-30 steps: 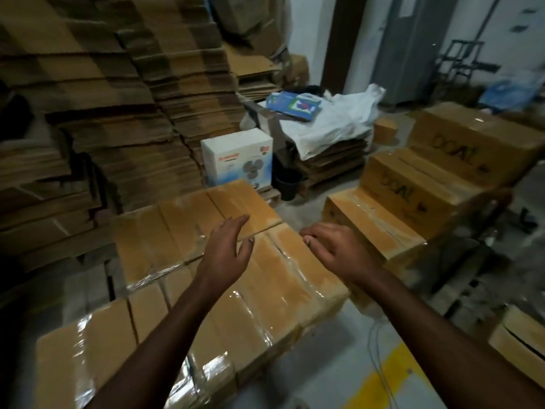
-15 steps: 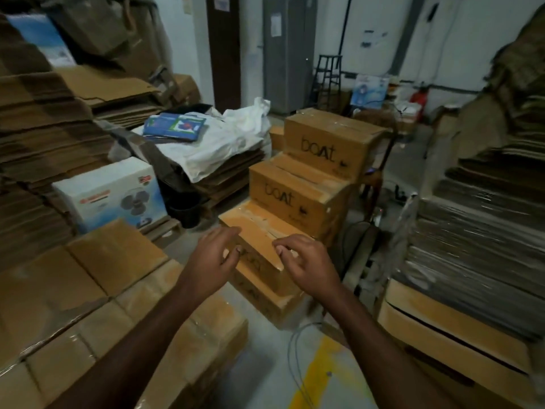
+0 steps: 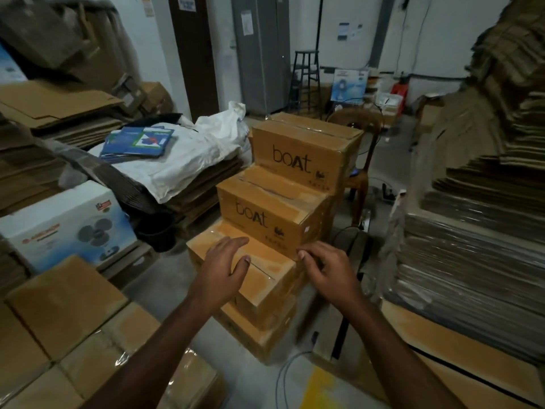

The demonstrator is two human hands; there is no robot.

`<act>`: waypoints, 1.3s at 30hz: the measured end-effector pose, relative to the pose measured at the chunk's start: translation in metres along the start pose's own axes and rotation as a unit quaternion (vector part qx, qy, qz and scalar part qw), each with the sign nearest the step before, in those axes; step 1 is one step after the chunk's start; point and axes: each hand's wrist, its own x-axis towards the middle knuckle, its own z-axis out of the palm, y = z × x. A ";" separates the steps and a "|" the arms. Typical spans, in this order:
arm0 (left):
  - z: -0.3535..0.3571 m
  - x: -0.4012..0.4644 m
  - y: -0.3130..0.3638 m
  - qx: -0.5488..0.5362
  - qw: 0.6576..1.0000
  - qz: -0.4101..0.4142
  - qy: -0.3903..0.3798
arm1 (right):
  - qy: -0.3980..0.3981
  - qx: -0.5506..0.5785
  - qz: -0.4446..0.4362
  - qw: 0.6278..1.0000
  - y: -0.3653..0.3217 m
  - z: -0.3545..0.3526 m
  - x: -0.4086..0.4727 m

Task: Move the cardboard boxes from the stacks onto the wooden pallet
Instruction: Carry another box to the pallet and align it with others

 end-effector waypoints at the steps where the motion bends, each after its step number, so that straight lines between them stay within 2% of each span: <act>1: 0.005 0.017 0.000 0.003 1.000 0.004 0.000 | -0.004 0.000 0.001 1.000 0.010 0.003 0.011; 5: 0.031 0.091 -0.008 -0.004 1.000 0.010 -0.017 | -0.016 -0.024 0.005 1.000 0.057 0.015 0.060; 14: 0.082 0.239 -0.053 -0.054 0.997 0.014 -0.048 | -0.029 -0.061 0.097 0.993 0.155 0.045 0.160; 21: 0.113 0.290 -0.074 -0.062 0.993 -0.012 -0.099 | -0.056 -0.059 0.127 0.989 0.207 0.060 0.208; 27: 0.145 0.327 -0.089 -0.043 0.992 -0.032 -0.117 | -0.069 -0.041 0.209 0.975 0.272 0.069 0.245; 32: 0.178 0.367 -0.092 -0.021 0.990 -0.056 -0.129 | -0.118 -0.060 0.265 0.955 0.333 0.084 0.276; 39: 0.255 0.422 -0.086 0.029 0.968 -0.099 -0.230 | -0.213 -0.060 0.319 0.921 0.422 0.106 0.320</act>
